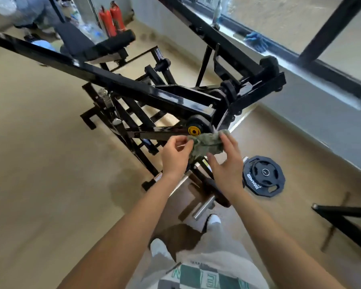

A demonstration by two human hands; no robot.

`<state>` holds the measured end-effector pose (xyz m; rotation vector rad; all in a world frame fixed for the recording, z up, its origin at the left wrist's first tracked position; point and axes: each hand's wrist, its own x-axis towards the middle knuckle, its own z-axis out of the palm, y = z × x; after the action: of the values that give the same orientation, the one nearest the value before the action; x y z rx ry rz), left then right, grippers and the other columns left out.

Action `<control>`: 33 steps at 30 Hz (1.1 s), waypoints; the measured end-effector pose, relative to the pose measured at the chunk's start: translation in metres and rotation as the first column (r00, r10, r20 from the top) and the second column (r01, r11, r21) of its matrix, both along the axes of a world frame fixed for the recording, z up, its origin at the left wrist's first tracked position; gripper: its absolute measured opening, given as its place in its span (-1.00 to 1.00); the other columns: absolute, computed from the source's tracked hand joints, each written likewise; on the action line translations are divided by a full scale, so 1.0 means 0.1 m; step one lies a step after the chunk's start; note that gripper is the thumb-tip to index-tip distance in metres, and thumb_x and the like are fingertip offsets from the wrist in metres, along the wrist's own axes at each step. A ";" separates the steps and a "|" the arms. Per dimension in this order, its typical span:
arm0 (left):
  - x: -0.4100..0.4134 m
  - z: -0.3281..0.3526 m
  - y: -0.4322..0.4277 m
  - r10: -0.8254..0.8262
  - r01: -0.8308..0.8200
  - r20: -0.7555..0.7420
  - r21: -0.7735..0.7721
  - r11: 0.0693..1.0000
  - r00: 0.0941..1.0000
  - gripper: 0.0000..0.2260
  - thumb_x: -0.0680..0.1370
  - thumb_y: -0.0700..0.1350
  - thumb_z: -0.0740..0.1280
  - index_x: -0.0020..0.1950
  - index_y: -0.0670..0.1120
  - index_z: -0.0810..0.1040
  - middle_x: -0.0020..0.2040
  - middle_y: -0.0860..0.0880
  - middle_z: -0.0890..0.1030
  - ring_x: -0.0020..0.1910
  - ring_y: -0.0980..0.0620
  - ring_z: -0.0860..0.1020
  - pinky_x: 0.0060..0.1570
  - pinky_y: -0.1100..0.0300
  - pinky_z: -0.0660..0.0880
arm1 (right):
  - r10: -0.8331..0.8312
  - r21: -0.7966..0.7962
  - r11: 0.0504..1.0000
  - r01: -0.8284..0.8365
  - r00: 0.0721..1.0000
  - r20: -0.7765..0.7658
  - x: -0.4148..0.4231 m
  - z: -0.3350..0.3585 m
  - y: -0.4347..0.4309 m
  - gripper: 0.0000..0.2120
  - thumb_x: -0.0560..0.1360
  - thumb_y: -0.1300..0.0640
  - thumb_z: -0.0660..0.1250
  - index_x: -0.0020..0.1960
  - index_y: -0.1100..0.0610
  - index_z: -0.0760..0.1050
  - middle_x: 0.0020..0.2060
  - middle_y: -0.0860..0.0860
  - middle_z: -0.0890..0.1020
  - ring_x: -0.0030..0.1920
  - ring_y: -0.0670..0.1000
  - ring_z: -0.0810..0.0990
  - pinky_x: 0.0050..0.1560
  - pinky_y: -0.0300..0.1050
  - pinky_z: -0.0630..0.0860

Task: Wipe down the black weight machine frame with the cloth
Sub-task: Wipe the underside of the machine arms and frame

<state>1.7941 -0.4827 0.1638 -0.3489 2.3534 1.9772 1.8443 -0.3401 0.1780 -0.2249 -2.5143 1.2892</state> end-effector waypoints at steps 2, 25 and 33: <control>-0.04 -0.02 0.03 -0.052 0.052 0.011 0.047 0.998 0.999 -0.85 0.57 -0.09 0.47 0.07 -0.10 0.60 -0.05 0.02 0.67 -0.08 0.17 0.64 -0.04 0.24 0.62 | 0.037 0.011 0.999 -0.037 0.998 0.048 -0.05 0.02 -0.02 -0.45 0.50 0.27 0.46 0.46 0.15 0.43 0.38 0.00 0.47 0.41 0.01 0.43 0.45 -0.07 0.38; -1.33 0.80 -0.26 -0.467 0.287 -0.370 -0.446 0.848 0.803 -0.79 0.50 -0.19 0.51 0.03 -0.05 0.51 0.10 -0.02 0.61 0.05 0.07 0.60 0.03 0.23 0.58 | -0.087 -0.059 0.996 0.073 0.953 -0.292 -1.20 0.65 0.24 -0.86 0.49 0.26 0.48 0.04 0.15 0.66 0.05 -0.07 0.66 0.07 -0.11 0.64 0.12 -0.26 0.56; -1.77 0.32 -0.62 -0.676 0.327 -0.289 -0.705 0.629 0.678 -0.79 0.41 -0.09 0.58 -0.08 -0.01 0.58 0.06 0.05 0.60 0.13 0.00 0.48 0.21 0.03 0.44 | -0.088 0.112 0.991 0.072 0.986 0.142 -1.18 0.30 0.21 -0.89 0.47 0.16 0.52 0.00 0.08 0.70 -0.04 -0.09 0.63 -0.01 -0.05 0.59 0.05 -0.10 0.54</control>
<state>1.6169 -0.5447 0.1955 0.9454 2.8842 1.0697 1.7264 -0.3188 0.2080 -0.4064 -2.6576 1.1426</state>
